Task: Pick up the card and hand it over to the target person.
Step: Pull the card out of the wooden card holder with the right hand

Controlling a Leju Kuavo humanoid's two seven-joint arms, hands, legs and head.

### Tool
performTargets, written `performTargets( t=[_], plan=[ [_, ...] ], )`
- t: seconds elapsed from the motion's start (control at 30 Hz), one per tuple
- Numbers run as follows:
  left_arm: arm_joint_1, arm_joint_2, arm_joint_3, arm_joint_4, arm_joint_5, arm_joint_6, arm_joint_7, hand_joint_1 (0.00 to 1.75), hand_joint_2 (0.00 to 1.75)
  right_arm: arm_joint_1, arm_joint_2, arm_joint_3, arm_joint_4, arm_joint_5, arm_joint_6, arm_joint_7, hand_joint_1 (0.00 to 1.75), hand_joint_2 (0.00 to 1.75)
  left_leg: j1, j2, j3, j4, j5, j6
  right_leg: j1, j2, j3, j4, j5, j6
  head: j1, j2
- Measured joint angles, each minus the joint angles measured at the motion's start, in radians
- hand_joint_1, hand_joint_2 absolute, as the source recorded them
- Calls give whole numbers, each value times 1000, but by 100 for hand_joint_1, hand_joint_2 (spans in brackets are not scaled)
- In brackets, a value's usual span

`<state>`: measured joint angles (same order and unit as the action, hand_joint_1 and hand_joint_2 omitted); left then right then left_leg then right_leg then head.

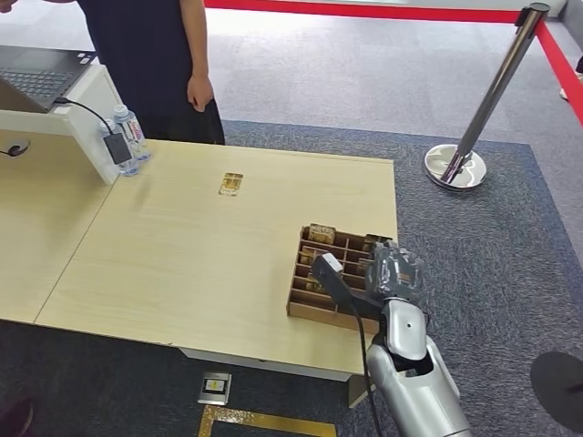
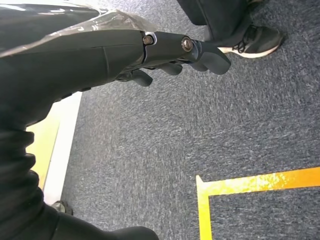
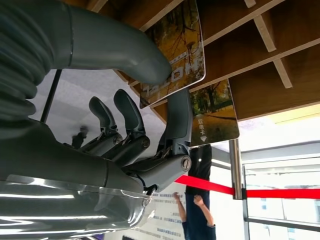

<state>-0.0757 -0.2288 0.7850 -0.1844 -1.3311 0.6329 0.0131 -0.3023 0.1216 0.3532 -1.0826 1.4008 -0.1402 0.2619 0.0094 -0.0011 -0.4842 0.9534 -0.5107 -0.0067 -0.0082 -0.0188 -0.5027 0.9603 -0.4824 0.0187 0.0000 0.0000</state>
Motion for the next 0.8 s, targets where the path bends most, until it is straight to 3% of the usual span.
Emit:
performTargets(
  t=[0.8],
  plan=[
    [0,-1,6,0,11,0,-6,0,175,-33,-16,72,-149,0,1,-33,145,175,0,1,-1,1,1,-1,0,1,-1,1,1,-1,0,0]
  ],
)
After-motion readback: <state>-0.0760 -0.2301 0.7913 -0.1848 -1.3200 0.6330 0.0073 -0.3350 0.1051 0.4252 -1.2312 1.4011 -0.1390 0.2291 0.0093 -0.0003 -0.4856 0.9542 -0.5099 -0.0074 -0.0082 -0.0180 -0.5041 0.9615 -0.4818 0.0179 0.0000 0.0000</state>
